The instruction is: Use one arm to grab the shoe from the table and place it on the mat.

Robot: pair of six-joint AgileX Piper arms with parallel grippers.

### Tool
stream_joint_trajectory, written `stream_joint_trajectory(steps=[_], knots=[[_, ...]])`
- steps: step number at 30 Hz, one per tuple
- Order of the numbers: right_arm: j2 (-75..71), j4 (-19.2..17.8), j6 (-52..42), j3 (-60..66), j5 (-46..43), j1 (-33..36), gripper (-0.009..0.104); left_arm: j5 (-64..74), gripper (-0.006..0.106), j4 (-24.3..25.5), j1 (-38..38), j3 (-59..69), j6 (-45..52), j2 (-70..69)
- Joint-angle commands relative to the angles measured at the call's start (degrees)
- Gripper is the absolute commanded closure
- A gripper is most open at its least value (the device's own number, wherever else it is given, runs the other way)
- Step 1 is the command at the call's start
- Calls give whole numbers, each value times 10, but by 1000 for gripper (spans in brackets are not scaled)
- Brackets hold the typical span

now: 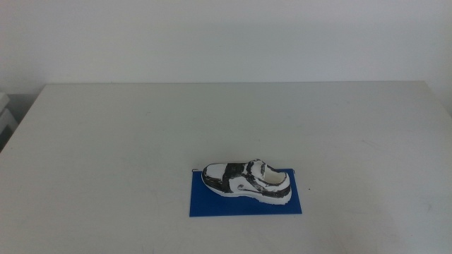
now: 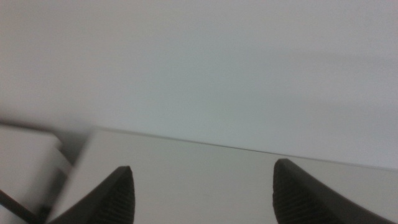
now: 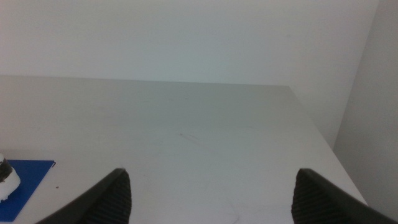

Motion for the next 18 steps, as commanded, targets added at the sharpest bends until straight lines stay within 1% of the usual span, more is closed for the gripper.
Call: stream_joint_trajectory(steps=[1, 6, 8, 10, 13, 16, 18], knots=[[-12, -5, -7, -5, -45, -3, 29, 36, 27, 58, 0, -16, 64, -22], [-12, -5, -7, -5, -45, -3, 29, 35, 27, 99, 0, -16, 160, -21], [-12, -5, -7, -5, -45, -3, 29, 35, 27, 112, 0, -16, 174, -21], [-12, -5, -7, -5, -45, -3, 29, 21, 27, 111, 4, -14, 171, -24], [-12, -5, -7, -5, -45, -3, 29, -30, 27, 73, 28, -12, 171, -41], [-12, -5, -7, -5, -45, -3, 29, -102, 27, 10, 73, 12, 173, -68], [-12, -5, -7, -5, -45, -3, 29, -161, 27, -24, 107, 49, 174, -92]])
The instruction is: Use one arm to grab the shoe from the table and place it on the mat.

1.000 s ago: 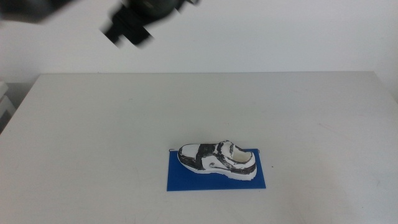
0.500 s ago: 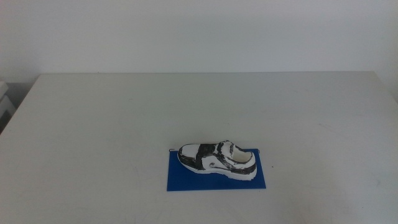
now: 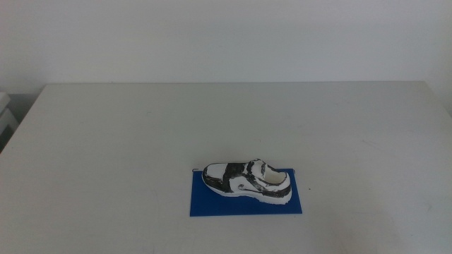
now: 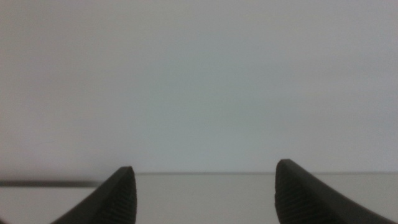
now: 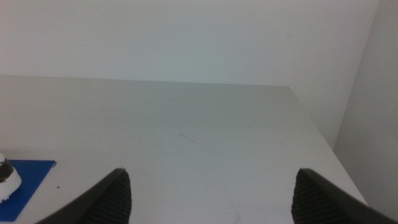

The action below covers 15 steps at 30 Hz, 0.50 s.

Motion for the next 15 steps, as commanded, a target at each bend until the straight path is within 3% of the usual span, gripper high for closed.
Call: stream_joint_trajectory(steps=[1, 6, 15], knots=[[-12, -5, -7, -5, -45, -3, 29, -97, 27, -18, 36, 28, 1, -52], [-12, -5, -7, -5, -45, -3, 29, -229, 27, -53, 105, 171, -4, -135], [-12, -5, -7, -5, -45, -3, 29, -297, 27, -30, 197, 394, -32, -354]])
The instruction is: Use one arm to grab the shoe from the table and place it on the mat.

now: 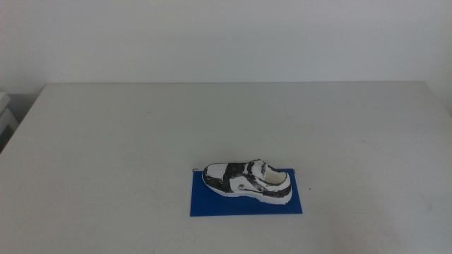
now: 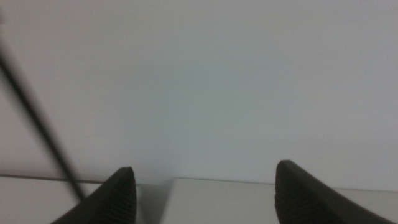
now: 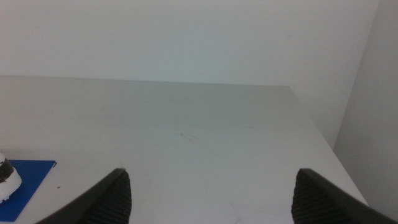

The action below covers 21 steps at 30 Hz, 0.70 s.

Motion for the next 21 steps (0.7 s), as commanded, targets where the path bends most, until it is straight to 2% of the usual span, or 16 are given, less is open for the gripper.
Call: stream_joint_trajectory(steps=[1, 5, 10, 12, 14, 17, 21], knots=[[-12, -5, -7, -5, -45, -3, 29, -35, 27, 35, 13, 24, -10, -59], [-12, -5, -7, -5, -45, -3, 29, -31, 27, 62, 17, 61, -10, -124], [-12, -5, -7, -5, -45, -3, 29, -55, 27, 58, 17, 114, -1, -170], [-12, -5, -7, -5, -45, -3, 29, -88, 27, 42, 17, 147, 26, -195], [-12, -5, -7, -5, -45, -3, 29, -123, 27, 2, 17, 182, 80, -229], [-12, -5, -7, -5, -45, -3, 29, -157, 30, -91, 19, 238, 178, -272], [-12, -5, -7, -5, -45, -3, 29, -199, 42, -247, 61, 323, 337, -317]])
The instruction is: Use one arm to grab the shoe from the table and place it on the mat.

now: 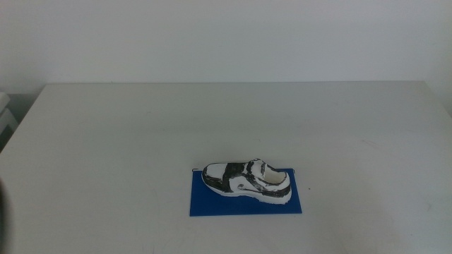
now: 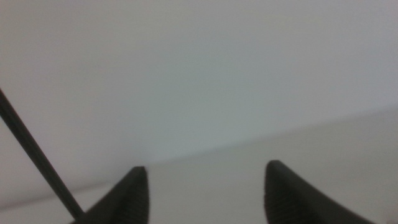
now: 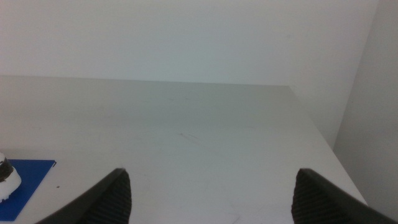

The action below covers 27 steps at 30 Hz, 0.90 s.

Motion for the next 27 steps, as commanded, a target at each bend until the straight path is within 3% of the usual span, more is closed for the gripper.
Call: stream_joint_trajectory(steps=[1, 3, 5, 12, 19, 27], knots=[[-12, -5, -7, -5, -45, -3, 29, -72, 46, -108, 36, 29, 104, -16], [-12, -5, -7, -5, -45, -3, 29, -90, 54, -192, 79, 58, 157, -31], [-12, -5, -7, -5, -45, -3, 29, -104, 62, -232, 107, 82, 164, -49], [-12, -5, -7, -5, -45, -3, 29, -107, 84, -168, 120, 170, 50, -140], [-12, -5, -7, -5, -45, -3, 29, -105, 95, -208, 120, 266, 15, -241], [-12, -5, -7, -5, -45, -3, 29, -105, 102, -207, 121, 283, 18, -264]])
